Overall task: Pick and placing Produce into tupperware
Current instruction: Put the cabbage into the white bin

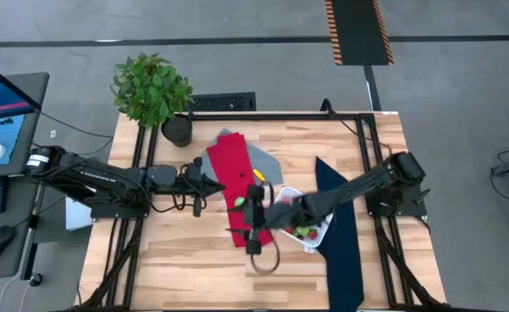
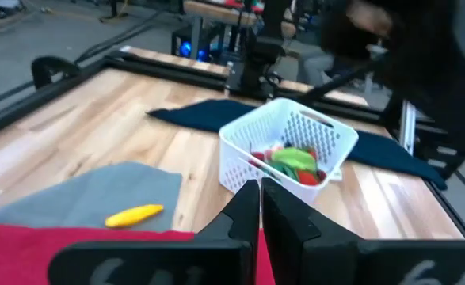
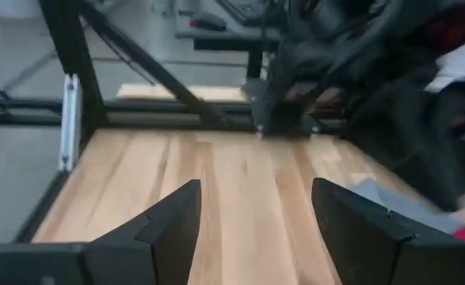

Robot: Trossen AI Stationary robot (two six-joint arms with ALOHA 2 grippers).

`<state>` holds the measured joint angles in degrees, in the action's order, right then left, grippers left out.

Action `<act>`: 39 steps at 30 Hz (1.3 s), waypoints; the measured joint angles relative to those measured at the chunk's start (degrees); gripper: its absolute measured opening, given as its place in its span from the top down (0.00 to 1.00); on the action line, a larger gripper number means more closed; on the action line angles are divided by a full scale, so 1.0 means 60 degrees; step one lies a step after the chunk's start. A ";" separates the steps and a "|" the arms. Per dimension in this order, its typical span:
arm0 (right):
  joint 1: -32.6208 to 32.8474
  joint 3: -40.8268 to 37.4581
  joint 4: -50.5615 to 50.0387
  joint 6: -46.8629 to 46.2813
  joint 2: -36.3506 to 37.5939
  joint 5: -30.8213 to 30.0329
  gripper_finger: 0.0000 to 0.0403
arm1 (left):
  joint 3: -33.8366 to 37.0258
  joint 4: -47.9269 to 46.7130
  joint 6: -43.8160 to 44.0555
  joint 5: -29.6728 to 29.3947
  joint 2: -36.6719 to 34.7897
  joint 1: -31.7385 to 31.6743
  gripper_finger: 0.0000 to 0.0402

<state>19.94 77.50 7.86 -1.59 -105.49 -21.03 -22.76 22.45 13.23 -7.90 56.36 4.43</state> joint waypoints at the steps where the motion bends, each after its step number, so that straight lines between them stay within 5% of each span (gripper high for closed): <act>1: -0.0183 -0.0174 0.0074 0.0151 0.0198 0.0532 0.34 | 0.0000 -0.0075 0.0003 0.0013 0.0000 0.0027 0.98; 5: -0.1018 -0.1974 0.1768 0.0844 0.1371 0.4625 0.34 | 0.0000 -0.0321 -0.0014 -0.0007 0.0000 0.0127 0.98; 7: -0.1304 -0.3093 0.2776 0.0891 0.2222 0.5328 0.34 | 0.0000 -0.0371 -0.0029 -0.0040 0.0000 0.0138 0.98; 18: -0.1215 -0.8038 0.4333 0.0269 0.7094 0.3221 0.34 | 0.0001 -0.0793 -0.0883 -0.0058 0.0080 -0.0081 0.98; 23: -0.0733 -0.8533 0.4266 0.0004 0.7464 0.3008 0.34 | 0.0006 -0.1163 -0.1059 -0.0070 0.0524 0.0004 0.88; 33: -0.0009 -0.8551 0.3730 0.0452 0.6901 0.3015 0.34 | -0.0007 0.0537 0.0534 -0.0280 0.2944 0.0007 0.47; 39: -0.0036 -0.8551 0.3373 0.0445 0.7321 0.2984 0.34 | -0.0356 0.0933 0.0659 -0.0612 0.4429 -0.0037 0.38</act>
<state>19.73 26.20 28.10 1.08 -61.57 -3.12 -24.90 28.05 17.19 -11.58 82.93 4.21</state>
